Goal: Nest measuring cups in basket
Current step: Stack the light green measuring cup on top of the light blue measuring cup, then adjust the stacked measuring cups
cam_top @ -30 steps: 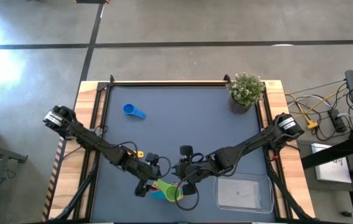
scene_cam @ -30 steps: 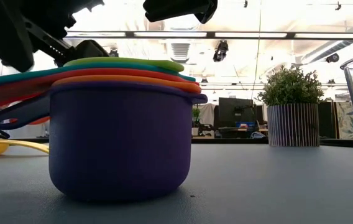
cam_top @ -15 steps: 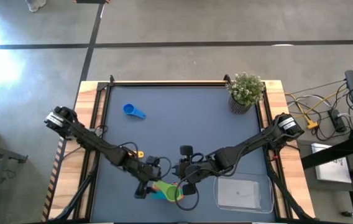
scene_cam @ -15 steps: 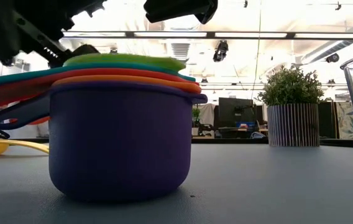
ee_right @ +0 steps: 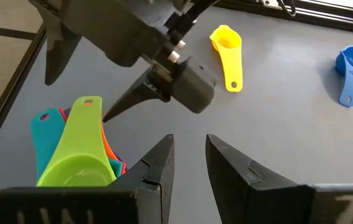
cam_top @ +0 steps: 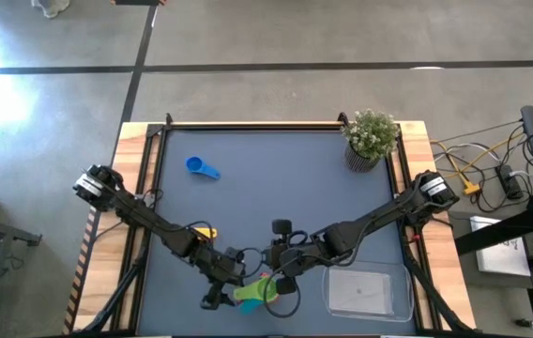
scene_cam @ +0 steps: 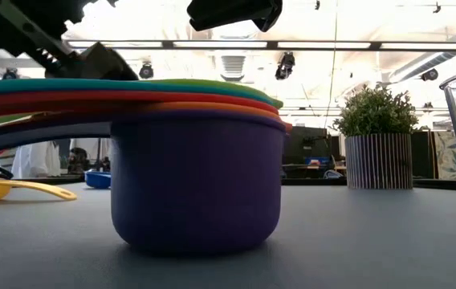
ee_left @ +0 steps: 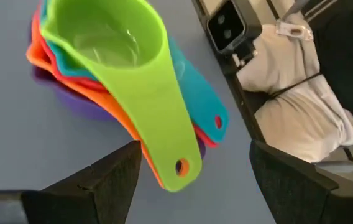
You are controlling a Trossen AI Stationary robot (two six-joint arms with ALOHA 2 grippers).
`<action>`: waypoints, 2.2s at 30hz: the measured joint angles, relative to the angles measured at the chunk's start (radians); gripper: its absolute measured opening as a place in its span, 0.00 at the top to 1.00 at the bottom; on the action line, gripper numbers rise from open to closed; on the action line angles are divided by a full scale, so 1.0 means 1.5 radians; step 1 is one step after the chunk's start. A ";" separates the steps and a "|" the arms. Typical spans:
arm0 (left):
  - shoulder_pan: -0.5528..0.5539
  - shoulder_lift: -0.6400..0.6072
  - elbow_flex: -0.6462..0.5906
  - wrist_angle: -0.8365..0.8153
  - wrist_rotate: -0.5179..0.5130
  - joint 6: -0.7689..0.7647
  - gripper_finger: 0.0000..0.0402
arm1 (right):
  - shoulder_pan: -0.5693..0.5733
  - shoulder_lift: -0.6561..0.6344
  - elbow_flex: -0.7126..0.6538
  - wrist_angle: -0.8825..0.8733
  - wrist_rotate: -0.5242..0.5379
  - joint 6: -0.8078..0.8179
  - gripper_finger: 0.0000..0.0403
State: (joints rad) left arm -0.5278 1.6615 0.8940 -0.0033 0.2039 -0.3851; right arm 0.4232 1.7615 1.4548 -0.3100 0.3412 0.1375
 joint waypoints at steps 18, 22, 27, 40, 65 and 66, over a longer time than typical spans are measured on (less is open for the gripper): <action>0.001 -0.018 0.015 -0.131 -0.113 0.026 0.34 | 0.053 0.013 0.000 0.066 -0.101 -0.067 0.81; 0.006 -0.022 0.014 -0.132 -0.137 0.024 0.37 | 0.078 0.042 0.000 0.112 -0.100 -0.105 0.84; 0.013 -0.030 0.014 -0.137 -0.188 -0.021 0.44 | 0.085 0.094 0.025 0.118 -0.114 -0.109 0.88; 0.015 -0.001 0.013 -0.157 -0.199 -0.133 0.96 | 0.087 0.256 0.261 -0.103 -0.163 -0.129 0.98; 0.015 0.004 0.013 -0.150 -0.160 -0.186 1.00 | 0.046 0.439 0.599 -0.429 -0.156 -0.115 0.98; 0.015 0.004 0.013 -0.148 -0.160 -0.186 1.00 | 0.044 0.439 0.599 -0.431 -0.152 -0.111 0.98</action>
State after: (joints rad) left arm -0.5060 1.6676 0.9131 -0.2248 -0.0357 -0.6643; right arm 0.4900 2.4203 2.3535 -0.9558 0.1129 -0.0292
